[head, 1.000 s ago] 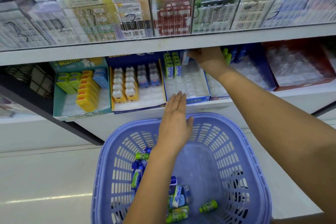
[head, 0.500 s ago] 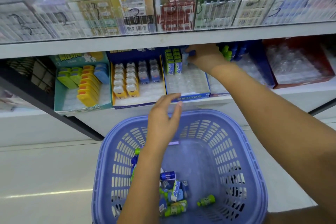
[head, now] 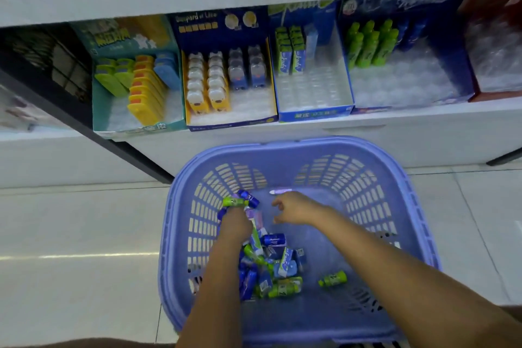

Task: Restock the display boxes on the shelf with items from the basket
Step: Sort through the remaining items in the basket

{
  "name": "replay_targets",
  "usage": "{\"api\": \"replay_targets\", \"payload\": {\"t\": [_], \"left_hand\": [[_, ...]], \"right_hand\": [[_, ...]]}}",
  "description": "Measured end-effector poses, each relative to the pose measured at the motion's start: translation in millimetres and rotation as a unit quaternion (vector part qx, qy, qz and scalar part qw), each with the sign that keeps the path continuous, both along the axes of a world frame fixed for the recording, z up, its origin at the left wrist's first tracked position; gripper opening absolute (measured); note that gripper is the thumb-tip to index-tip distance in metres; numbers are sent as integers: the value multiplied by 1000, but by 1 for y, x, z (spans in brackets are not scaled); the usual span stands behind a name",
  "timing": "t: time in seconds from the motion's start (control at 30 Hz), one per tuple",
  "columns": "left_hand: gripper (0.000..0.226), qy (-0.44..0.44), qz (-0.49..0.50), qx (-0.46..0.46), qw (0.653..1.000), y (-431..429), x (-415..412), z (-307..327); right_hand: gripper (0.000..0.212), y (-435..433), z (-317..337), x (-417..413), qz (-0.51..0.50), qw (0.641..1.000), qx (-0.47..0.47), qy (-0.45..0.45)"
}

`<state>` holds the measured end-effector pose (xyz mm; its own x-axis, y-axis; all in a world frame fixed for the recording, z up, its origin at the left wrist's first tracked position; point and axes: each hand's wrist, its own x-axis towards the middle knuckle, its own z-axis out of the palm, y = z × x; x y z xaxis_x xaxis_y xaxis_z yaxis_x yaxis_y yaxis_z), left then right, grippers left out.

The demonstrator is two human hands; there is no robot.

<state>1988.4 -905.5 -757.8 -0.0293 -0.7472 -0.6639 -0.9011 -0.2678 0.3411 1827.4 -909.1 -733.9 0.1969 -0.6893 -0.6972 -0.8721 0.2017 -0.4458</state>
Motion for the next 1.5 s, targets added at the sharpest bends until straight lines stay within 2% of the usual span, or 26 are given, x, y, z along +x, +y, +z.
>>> {"api": "replay_targets", "payload": {"t": [0.1, 0.23, 0.33, 0.5, 0.63, 0.73, 0.8, 0.87, 0.97, 1.03, 1.17, 1.23, 1.33, 1.4, 1.5], "left_hand": [[32, -34, -45, -28, 998, 9, 2, -19], [37, -13, 18, -47, 999, 6, 8, -26], [35, -5, 31, -68, 997, 7, 9, -32], [37, -81, -15, -83, 993, 4, 2, -41], [24, -61, -7, -61, 996, 1, -9, -45], [23, -34, 19, -53, 998, 1, -14, -46], [21, 28, 58, -55, 996, 2, -16, -42], [13, 133, 135, -56, 980, 2, -19, -35], [24, 230, 186, -56, 954, -6, -27, -12], [21, 276, 203, -35, 939, -17, -35, 10], [14, 458, 254, 11, 852, -33, -48, 63], [14, 518, 265, 30, 813, -40, -53, 92], [18, 545, 241, 33, 802, -43, -59, 129], [20, 558, 226, 24, 798, -41, -62, 148], [21, 568, 224, -3, 792, -37, -65, 169]], "right_hand": [[49, -5, -31, 8, -54, 998, 11, -18], [28, -17, -60, 23, -106, 993, 32, -42], [19, -20, -75, 33, -132, 987, 52, -73], [24, -12, -90, 32, -176, 976, 48, -118], [27, -4, -92, 13, -189, 972, 42, -131], [33, -6, -79, -3, -248, 958, 43, -140], [30, -9, -63, -15, -292, 943, 39, -152], [31, -12, -40, -27, -324, 928, 31, -183], [31, -12, 5, -47, -353, 891, 34, -284], [29, -11, 37, -61, -340, 878, 18, -337], [23, -15, 101, -83, -320, 859, -37, -399], [21, -18, 131, -90, -314, 848, -94, -417], [7, -22, 168, -95, -317, 839, -207, -391], [21, -30, 185, -97, -343, 833, -297, -317], [38, -48, 200, -99, -387, 799, -395, -237]]}}
